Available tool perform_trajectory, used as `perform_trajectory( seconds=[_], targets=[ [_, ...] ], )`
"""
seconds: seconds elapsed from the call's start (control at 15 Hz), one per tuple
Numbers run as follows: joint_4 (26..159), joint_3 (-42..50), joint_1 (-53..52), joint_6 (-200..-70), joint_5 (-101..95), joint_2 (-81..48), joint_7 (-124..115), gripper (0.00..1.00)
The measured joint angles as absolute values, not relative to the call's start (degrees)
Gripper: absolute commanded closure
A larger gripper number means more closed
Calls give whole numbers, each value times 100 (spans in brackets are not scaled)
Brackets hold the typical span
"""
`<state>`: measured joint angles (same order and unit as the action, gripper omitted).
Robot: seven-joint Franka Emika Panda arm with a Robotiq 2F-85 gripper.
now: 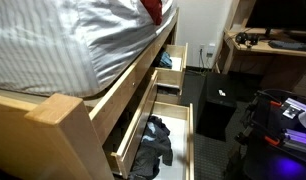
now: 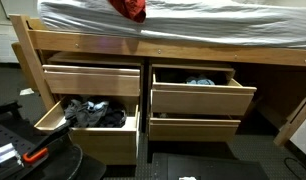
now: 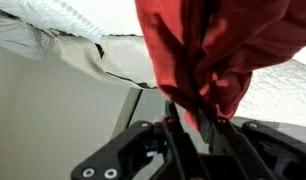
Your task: Take a t-shirt out of the top right drawer and put it on the bed
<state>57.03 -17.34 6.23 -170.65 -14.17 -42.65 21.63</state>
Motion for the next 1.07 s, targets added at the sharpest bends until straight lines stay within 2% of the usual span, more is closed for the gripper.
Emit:
perform_trajectory(
  seconds=[0.53,0.6,0.67,0.73,1.07],
  targets=[
    [5619,-1765,635,-17014,-1417,-4265,2164,74],
    [5619,-1765,635,-17013,-1417,-4265,2164,49],
    [5619,-1765,635,-17012,-1417,-4265,2164,48],
    [5619,-1765,633,-17015,-1418,-4265,2155,42],
    [5590,-1576,412,-15326,-1141,-3840,1800,7]
  ],
)
